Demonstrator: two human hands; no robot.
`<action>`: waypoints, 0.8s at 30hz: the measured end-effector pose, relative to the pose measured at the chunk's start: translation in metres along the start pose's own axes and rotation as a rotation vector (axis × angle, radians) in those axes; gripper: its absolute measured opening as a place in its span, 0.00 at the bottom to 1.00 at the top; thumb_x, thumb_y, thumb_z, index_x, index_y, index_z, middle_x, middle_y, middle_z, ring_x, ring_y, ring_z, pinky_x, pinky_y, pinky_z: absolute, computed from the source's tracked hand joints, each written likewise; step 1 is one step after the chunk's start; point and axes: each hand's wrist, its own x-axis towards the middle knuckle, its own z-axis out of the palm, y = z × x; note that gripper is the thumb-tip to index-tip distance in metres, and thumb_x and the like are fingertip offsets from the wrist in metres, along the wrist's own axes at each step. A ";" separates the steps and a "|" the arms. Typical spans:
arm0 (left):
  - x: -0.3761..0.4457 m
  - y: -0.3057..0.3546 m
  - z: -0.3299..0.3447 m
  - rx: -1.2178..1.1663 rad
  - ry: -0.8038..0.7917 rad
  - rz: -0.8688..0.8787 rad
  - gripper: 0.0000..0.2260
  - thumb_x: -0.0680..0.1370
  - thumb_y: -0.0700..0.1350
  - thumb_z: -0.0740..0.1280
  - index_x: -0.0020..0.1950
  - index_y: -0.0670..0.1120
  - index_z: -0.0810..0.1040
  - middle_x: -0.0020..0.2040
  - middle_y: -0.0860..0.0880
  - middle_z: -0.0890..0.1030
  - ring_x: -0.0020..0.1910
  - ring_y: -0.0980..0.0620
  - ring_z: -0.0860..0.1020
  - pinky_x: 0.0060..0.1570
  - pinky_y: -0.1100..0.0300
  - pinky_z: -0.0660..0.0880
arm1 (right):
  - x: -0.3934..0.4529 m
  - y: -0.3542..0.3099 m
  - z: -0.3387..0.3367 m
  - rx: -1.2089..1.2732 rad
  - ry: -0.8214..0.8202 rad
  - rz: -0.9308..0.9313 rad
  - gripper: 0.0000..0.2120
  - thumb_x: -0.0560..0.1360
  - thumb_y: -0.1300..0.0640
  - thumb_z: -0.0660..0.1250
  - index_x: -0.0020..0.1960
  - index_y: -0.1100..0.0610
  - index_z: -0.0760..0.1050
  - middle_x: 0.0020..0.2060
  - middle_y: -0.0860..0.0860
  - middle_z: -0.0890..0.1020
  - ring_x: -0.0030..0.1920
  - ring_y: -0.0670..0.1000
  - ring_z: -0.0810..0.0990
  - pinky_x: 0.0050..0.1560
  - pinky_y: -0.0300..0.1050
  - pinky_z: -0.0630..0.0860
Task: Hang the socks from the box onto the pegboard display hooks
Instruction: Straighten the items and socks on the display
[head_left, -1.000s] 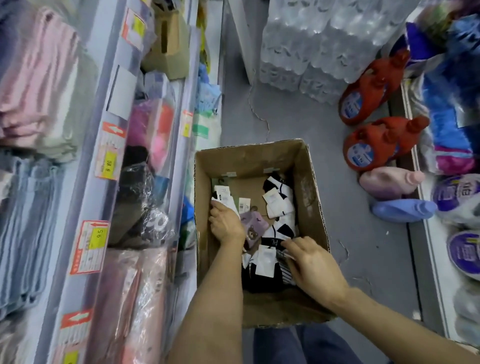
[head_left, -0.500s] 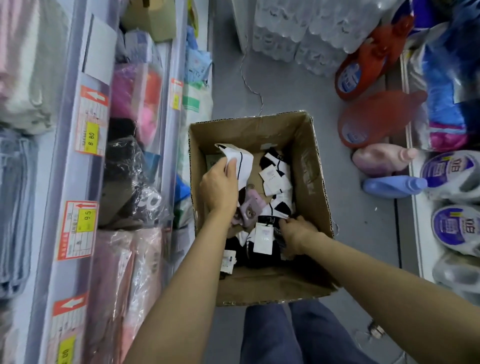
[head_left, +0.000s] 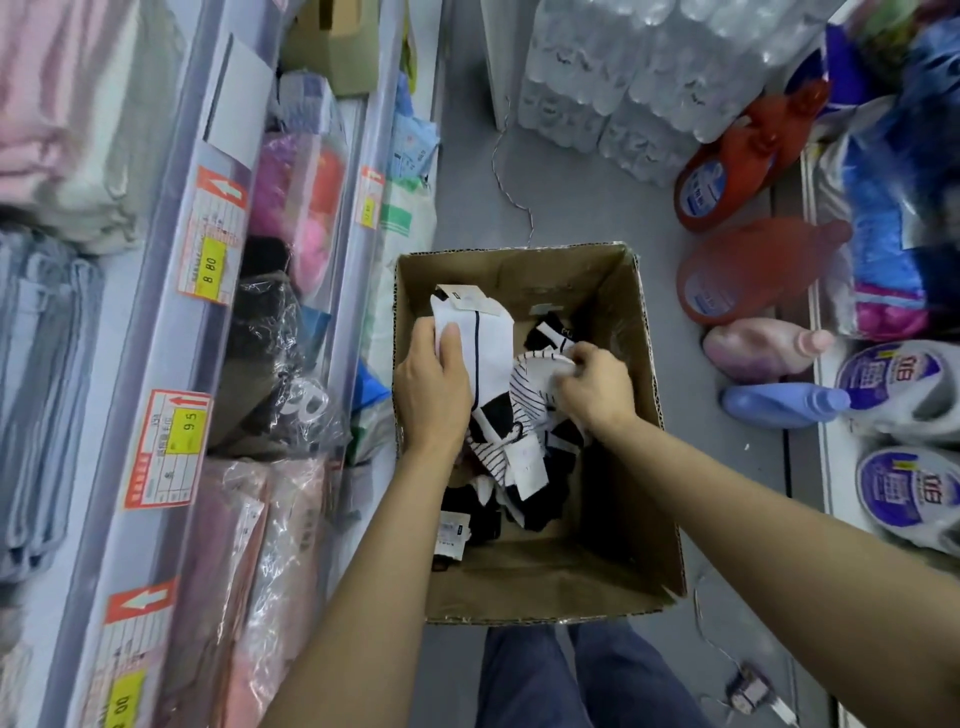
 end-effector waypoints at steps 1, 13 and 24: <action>0.001 0.000 -0.002 -0.017 0.012 0.008 0.12 0.83 0.47 0.59 0.42 0.44 0.66 0.32 0.53 0.68 0.32 0.58 0.68 0.33 0.64 0.63 | 0.004 -0.004 -0.001 0.107 0.031 0.041 0.13 0.73 0.61 0.64 0.57 0.57 0.79 0.49 0.55 0.83 0.51 0.57 0.80 0.51 0.47 0.76; -0.023 -0.014 0.005 -0.022 0.025 -0.047 0.07 0.84 0.46 0.59 0.49 0.46 0.73 0.40 0.55 0.77 0.38 0.61 0.74 0.35 0.63 0.69 | -0.015 0.052 0.068 0.257 -0.131 0.634 0.22 0.74 0.63 0.65 0.68 0.62 0.70 0.62 0.60 0.77 0.59 0.62 0.78 0.55 0.51 0.76; -0.056 -0.057 0.047 0.442 -0.300 -0.446 0.14 0.84 0.43 0.54 0.70 0.42 0.66 0.57 0.37 0.81 0.55 0.37 0.79 0.44 0.50 0.73 | 0.020 0.050 0.071 -0.192 -0.328 0.390 0.37 0.77 0.55 0.67 0.78 0.60 0.49 0.70 0.60 0.68 0.68 0.62 0.70 0.64 0.53 0.71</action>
